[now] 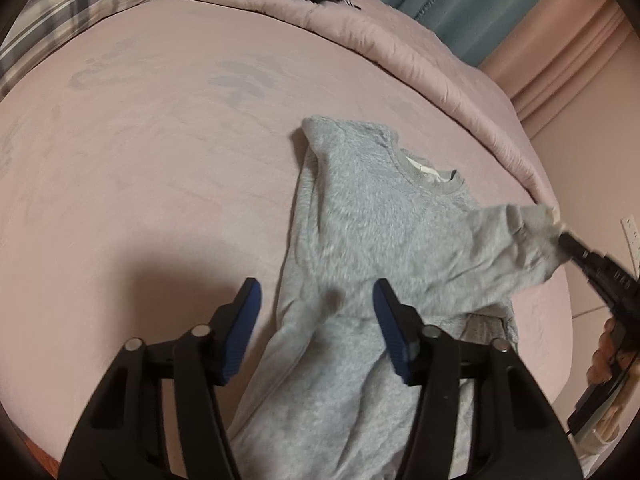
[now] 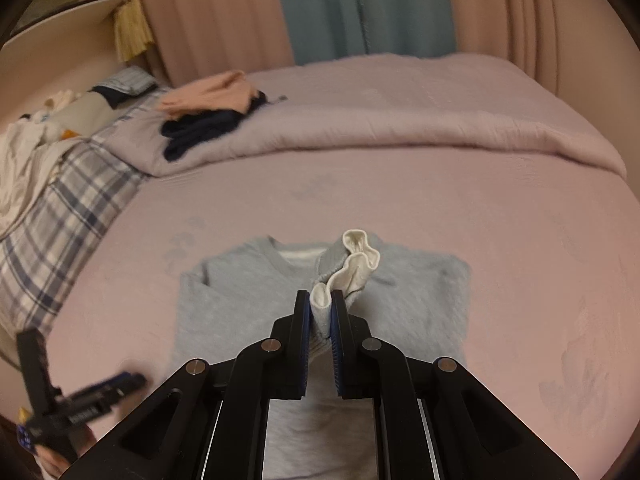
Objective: Fold small clothes
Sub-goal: 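Lift the cuff and shift it across the chest with the right gripper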
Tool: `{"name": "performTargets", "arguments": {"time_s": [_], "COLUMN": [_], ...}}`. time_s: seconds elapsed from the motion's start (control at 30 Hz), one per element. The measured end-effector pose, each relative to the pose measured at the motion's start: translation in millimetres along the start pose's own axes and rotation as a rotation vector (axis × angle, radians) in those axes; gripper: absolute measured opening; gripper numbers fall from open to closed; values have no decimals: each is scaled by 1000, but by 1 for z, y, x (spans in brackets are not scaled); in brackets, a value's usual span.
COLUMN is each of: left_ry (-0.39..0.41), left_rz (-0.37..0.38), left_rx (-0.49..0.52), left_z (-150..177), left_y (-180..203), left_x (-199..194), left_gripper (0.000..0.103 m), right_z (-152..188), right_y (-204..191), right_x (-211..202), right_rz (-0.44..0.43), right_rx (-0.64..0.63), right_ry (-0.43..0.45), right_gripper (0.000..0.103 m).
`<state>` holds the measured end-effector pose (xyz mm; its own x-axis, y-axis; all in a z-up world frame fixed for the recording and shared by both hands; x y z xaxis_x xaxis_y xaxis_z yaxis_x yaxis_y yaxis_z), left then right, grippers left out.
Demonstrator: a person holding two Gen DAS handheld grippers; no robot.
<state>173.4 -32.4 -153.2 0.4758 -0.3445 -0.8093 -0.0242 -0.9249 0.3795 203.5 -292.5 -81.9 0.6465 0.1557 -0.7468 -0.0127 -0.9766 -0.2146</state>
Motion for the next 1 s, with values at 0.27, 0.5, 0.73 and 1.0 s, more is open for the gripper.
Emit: {"name": "performTargets", "arguments": {"time_s": [0.27, 0.5, 0.73, 1.0], "left_ry": [-24, -4, -51, -79], "left_rz": [-63, -97, -122, -190], "left_rx": [44, 34, 53, 96], "left_z": [-35, -72, -76, -76], "left_y": [4, 2, 5, 3], "left_x": [35, 49, 82, 110], "left_gripper": [32, 32, 26, 26], "right_z": [38, 12, 35, 61], "right_y": [46, 55, 77, 94], "right_x": [38, 17, 39, 60], "right_rz": [53, 44, 88, 105], "right_rx": [64, 92, 104, 121], "right_ry": [-120, -17, -83, -141], "right_gripper": [11, 10, 10, 10]}}
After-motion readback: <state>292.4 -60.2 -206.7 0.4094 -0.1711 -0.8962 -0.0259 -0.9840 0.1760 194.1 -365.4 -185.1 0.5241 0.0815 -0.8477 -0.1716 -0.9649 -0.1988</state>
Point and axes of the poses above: each gripper's, at about its wrist camera, not at the fingertips, and x roughly the way its jaws point, y to its right, z to its underside, the point moved 8 cm from there along x, roughly the way its jaws point, and after that the axes turned 1 degree about -z, right-handed, at the moved point
